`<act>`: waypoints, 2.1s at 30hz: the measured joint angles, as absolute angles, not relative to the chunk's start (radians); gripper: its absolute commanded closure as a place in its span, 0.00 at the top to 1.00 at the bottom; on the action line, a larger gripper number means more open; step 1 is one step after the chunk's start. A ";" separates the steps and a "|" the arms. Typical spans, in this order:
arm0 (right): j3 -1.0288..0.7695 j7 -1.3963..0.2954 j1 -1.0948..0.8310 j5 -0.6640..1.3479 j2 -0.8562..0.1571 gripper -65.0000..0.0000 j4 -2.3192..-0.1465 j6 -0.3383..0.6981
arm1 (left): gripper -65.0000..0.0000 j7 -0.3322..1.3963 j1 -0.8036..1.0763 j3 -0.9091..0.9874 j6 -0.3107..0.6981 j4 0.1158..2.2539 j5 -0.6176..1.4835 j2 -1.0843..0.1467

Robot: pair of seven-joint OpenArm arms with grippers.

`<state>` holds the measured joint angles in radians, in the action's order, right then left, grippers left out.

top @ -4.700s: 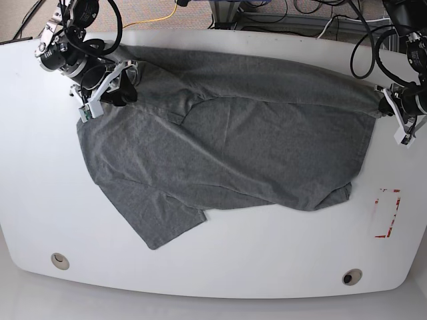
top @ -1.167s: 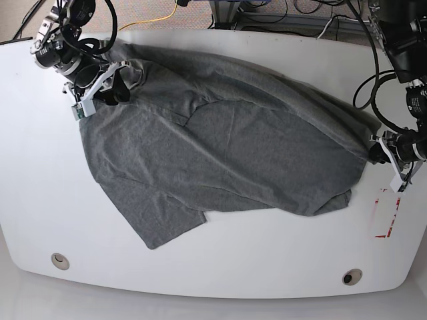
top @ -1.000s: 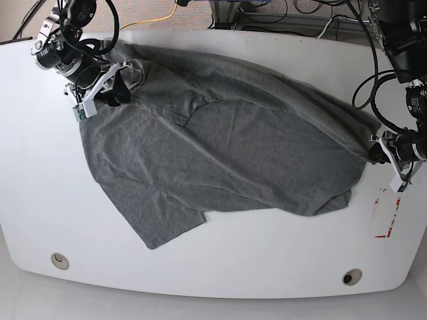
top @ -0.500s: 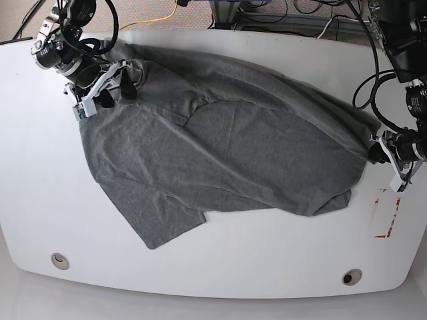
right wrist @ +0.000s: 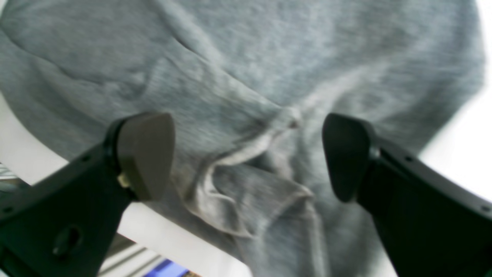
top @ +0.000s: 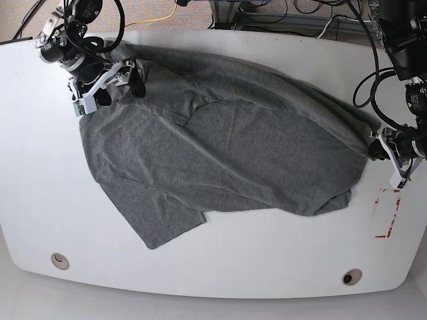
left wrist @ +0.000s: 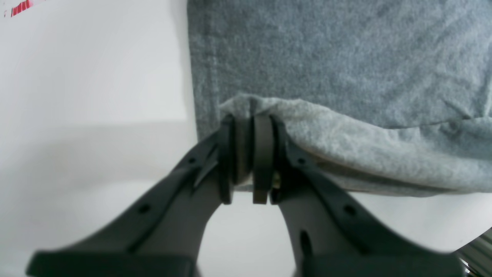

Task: Layout the t-shirt on the table in an organized manner, then fold the t-shirt properly
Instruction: 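Pull the held cloth with the right gripper away from the left gripper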

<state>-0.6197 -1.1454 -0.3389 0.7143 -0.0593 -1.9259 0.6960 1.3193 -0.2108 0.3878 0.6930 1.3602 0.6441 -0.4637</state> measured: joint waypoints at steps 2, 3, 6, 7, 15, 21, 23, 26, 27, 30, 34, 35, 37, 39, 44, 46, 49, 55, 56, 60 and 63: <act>-0.617 -1.145 -0.336 0.714 -0.044 0.89 -1.892 0.696 | 0.10 1.319 -0.211 0.388 0.693 1.360 0.644 -0.463; -0.616 -1.145 -0.335 0.714 -0.040 0.89 -1.882 0.696 | 0.10 1.319 -0.211 0.388 0.693 1.360 0.644 -0.463; -0.616 -1.149 -0.334 0.712 -0.026 0.88 -1.840 0.696 | 0.10 1.319 -0.210 0.388 0.693 1.360 0.644 -0.464; -0.616 -1.149 -0.333 0.712 -0.024 0.88 -1.829 0.696 | 0.10 1.320 -0.210 0.388 0.693 1.360 0.644 -0.464; -0.615 -1.146 -0.309 0.714 -0.020 0.28 -1.792 0.696 | 0.10 1.319 -0.211 0.388 0.693 1.360 0.644 -0.463; -0.615 -1.155 -0.302 0.715 -0.020 0.01 -1.792 0.696 | 0.10 1.319 -0.211 0.388 0.693 1.360 0.644 -0.463; -0.615 -1.176 -0.300 0.715 -0.025 0.01 -1.792 0.696 | 0.10 1.319 -0.211 0.388 0.693 1.360 0.644 -0.463; -0.616 -1.198 -0.303 0.715 -0.032 0.01 -1.809 0.696 | 0.10 1.307 -0.210 0.388 0.692 1.360 0.644 -0.463; -0.616 -1.205 -0.308 0.715 -0.038 0.01 -1.830 0.696 | 0.10 1.289 -0.210 0.388 0.691 1.360 0.644 -0.463; -0.619 -1.204 -0.315 0.764 -0.054 0.01 -1.882 0.694 | 0.10 1.254 -0.212 0.388 0.690 1.348 0.645 -0.464; -0.620 -1.197 -0.317 0.817 -0.084 0.00 -1.918 0.696 | 0.10 1.243 -0.218 0.388 0.689 1.291 0.645 -0.463; -0.620 -1.197 -0.319 0.826 -0.093 0.00 -1.920 0.696 | 0.10 1.243 -0.219 0.388 0.689 1.276 0.644 -0.463; -0.620 -1.197 -0.320 0.844 -0.111 0.00 -1.920 0.696 | 0.10 1.245 -0.218 0.388 0.689 1.245 0.643 -0.463; -0.620 -1.202 -0.326 0.844 -0.130 0.00 -1.919 0.696 | 0.10 1.245 -0.216 0.388 0.689 1.219 0.636 -0.463; -0.620 -1.205 -0.317 0.843 -0.147 0.00 -1.918 0.696 | 0.10 1.222 -0.229 0.385 0.689 1.196 0.637 -0.463; -0.620 -1.205 -0.306 0.844 -0.152 0.00 -1.917 0.696 | 0.10 1.200 -0.234 0.380 0.689 1.193 0.641 -0.463; -0.618 -1.205 -0.293 0.847 -0.167 0.00 -1.917 0.696 | 0.10 1.174 -0.236 0.345 0.689 1.193 0.644 -0.469; -0.619 -1.202 -0.269 0.843 -0.178 0.01 -1.916 0.696 | 0.10 1.128 -0.236 0.299 0.689 1.191 0.640 -0.458; -0.619 -1.201 -0.266 0.844 -0.182 0.01 -1.916 0.696 | 0.10 1.115 -0.236 0.299 0.689 1.191 0.645 -0.456; -0.619 -1.202 -0.252 0.849 -0.192 0.01 -1.892 0.696 | 0.10 1.105 -0.236 0.300 0.689 1.191 0.644 -0.462; -0.619 -1.202 -0.240 0.846 -0.195 0.01 -1.860 0.696 | 0.10 1.106 -0.236 0.302 0.689 1.190 0.638 -0.467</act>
